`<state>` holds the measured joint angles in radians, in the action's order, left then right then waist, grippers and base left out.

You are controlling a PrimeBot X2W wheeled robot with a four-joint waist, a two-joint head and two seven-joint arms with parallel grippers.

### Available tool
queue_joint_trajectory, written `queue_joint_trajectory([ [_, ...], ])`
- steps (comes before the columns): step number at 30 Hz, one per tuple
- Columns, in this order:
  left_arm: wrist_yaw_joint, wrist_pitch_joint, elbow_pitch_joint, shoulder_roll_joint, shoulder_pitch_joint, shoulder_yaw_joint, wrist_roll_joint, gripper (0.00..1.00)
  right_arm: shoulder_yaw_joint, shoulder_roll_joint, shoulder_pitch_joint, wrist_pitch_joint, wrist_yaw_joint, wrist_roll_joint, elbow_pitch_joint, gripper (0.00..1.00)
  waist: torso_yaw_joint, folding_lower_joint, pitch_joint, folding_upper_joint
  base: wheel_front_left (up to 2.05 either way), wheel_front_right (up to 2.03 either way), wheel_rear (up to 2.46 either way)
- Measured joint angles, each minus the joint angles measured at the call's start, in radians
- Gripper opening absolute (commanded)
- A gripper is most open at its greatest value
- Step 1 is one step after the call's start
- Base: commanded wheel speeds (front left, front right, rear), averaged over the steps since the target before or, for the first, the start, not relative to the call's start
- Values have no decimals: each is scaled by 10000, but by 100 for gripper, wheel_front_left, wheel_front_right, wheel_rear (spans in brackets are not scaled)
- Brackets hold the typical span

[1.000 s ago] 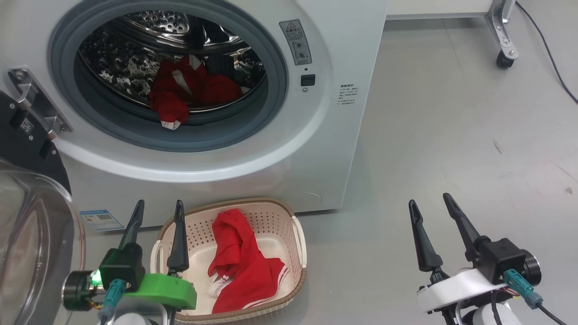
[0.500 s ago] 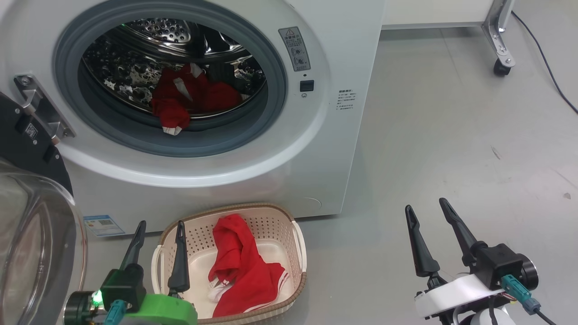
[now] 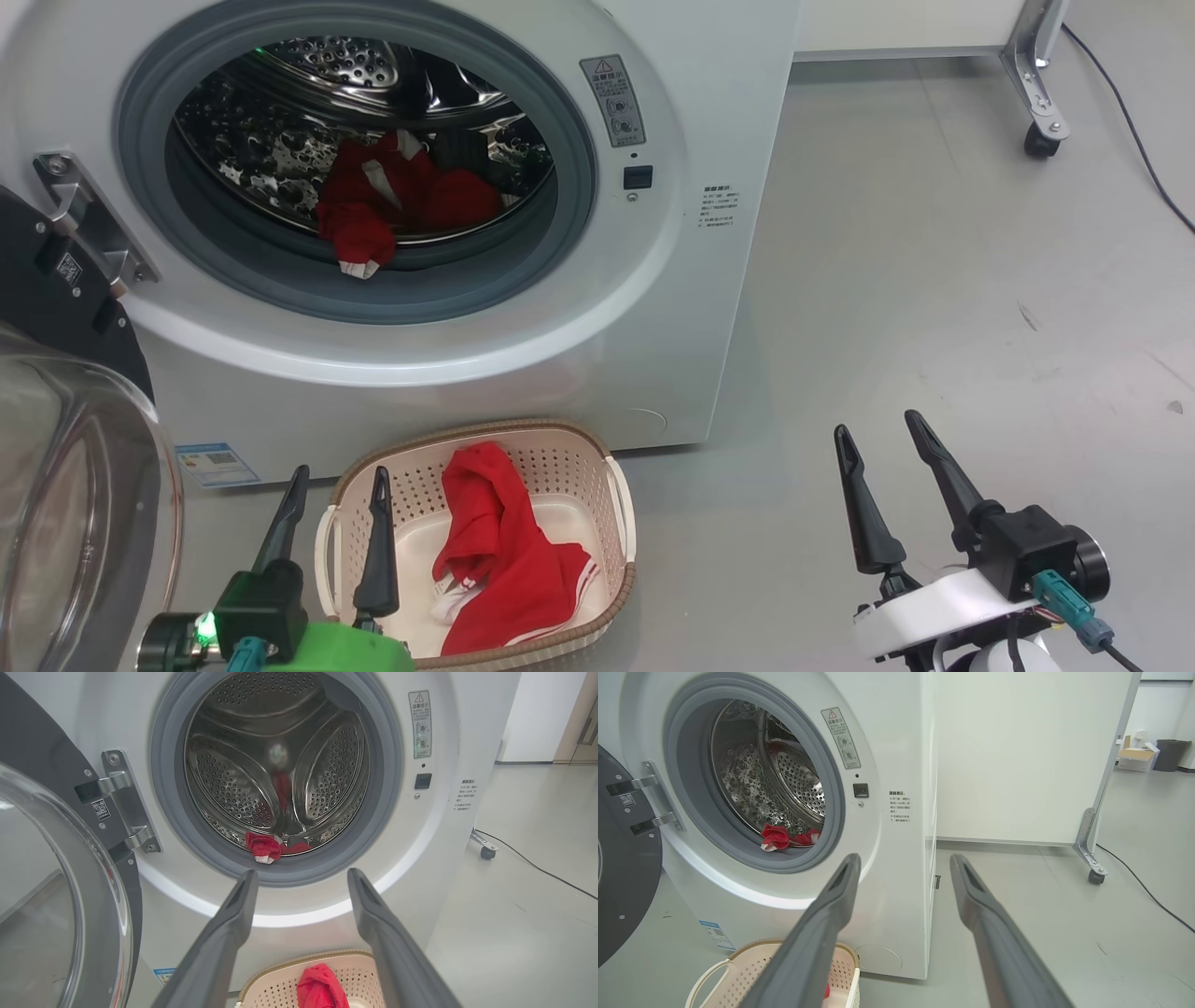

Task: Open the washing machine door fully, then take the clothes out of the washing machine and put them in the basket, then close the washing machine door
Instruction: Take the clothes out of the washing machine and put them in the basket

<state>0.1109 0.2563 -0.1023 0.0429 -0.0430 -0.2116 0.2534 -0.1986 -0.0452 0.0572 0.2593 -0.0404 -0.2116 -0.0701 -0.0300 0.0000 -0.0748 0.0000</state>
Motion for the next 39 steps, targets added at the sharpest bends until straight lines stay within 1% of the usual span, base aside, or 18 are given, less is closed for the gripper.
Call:
queue_joint_trajectory([
  [9,2,-100,146,4,-33,-105,-35,100,-79,0,44,0,2,0,38,100,-13,0,-45,0,0,0,0],
  [20,31,-368,207,12,79,-207,-121,100,-215,4,70,0,-12,10,255,100,-80,0,-517,0,0,0,0],
  [32,33,-947,-234,13,1374,-790,31,100,-393,8,-68,0,-36,10,414,100,-225,0,-1234,0,0,0,0],
  [35,33,-1206,-456,12,1854,-886,29,100,-443,6,-173,0,-111,10,476,100,-296,0,-1486,0,0,0,0],
  [39,33,-1547,-765,8,2544,-1005,15,100,-474,6,-376,0,-113,10,564,100,-429,0,-1855,0,0,0,0],
])
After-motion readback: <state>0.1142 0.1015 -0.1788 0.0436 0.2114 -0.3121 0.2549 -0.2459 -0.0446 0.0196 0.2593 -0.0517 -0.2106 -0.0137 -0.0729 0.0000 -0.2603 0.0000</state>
